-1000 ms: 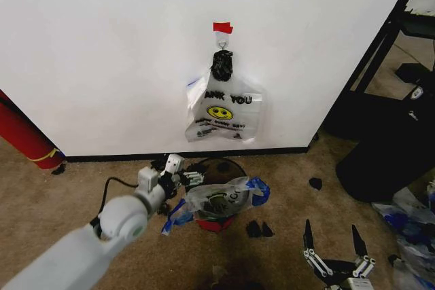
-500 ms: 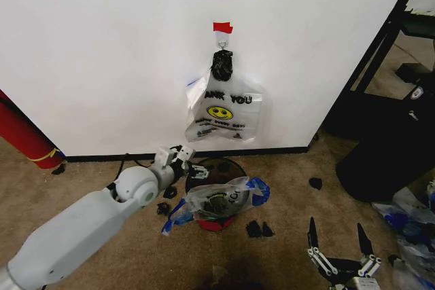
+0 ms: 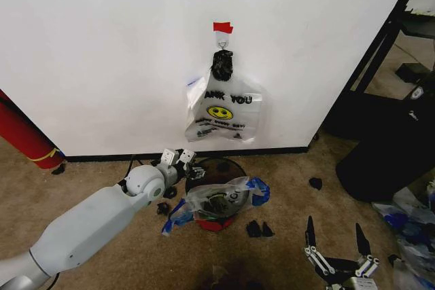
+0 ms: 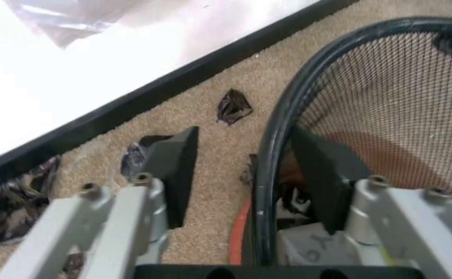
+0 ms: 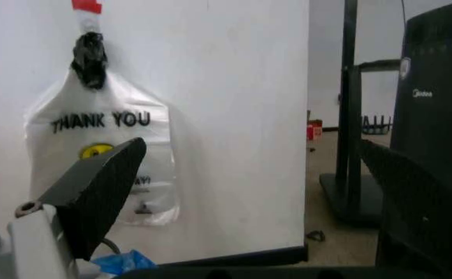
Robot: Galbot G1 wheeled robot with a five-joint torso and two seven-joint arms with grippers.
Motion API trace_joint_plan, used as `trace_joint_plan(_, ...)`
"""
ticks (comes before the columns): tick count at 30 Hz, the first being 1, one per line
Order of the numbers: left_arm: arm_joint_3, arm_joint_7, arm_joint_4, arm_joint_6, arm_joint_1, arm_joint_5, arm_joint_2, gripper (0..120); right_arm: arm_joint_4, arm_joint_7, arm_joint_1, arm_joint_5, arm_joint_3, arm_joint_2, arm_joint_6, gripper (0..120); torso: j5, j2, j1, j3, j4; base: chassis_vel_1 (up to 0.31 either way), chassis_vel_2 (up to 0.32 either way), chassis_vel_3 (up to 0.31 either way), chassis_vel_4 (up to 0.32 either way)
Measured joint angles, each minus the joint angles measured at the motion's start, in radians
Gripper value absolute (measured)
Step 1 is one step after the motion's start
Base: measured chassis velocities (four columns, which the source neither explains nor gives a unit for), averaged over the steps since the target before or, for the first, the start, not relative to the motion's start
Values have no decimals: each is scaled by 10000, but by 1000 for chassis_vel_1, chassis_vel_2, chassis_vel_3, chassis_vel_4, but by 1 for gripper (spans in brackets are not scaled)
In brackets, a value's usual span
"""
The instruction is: Pick up the garbage bag from the wall and place it over the trash bin.
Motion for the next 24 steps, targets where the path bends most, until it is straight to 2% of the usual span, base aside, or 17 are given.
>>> trace_joint_plan(3,-87,-201,-43,157,-27,-532,-13,34,-42,70,42,-5,-1,31,-13,100,0,0,0,0,-1,0,0,0,0)
trace_joint_plan(4,-87,-201,-43,157,-27,-532,-13,34,-42,70,42,-5,-1,31,-13,100,0,0,0,0,-1,0,0,0,0)
trace_joint_plan(7,-87,-247,-36,231,-62,-705,-5,20,-53,130,27,-9,3,25,-9,100,0,0,-1,0,0,0,0,0,0)
trace_joint_plan(9,-86,-300,-35,238,-72,-771,-12,15,-52,161,19,-3,7,16,-9,100,1,0,-1,0,0,0,0,0,0)
trace_joint_plan(11,-86,-300,-35,238,-72,-771,-12,15,-52,161,19,-3,7,16,-9,100,1,0,-1,0,0,0,0,0,0)
trace_joint_plan(12,-98,-415,-42,272,-74,-940,-27,8,-44,189,14,5,12,5,-12,100,0,0,-1,0,0,0,0,0,0)
trace_joint_plan(13,-130,-517,-70,318,-74,-1083,-39,4,-37,196,12,6,16,-2,-15,100,0,0,-1,0,-1,0,0,0,0)
trace_joint_plan(19,-430,-1125,-414,440,103,-1573,-24,4,-6,210,27,1,24,-24,-72,100,2,0,-1,0,-2,0,0,0,0)
trace_joint_plan(20,-593,-1502,-588,442,239,-1745,-16,4,-2,218,39,2,21,-42,-108,100,-1,1,-1,0,-1,0,0,0,0)
trace_joint_plan(24,-2077,-3109,-1922,379,1556,-3115,126,4,-7,258,131,8,3,-109,-274,100,1,2,-1,0,0,0,0,0,0)
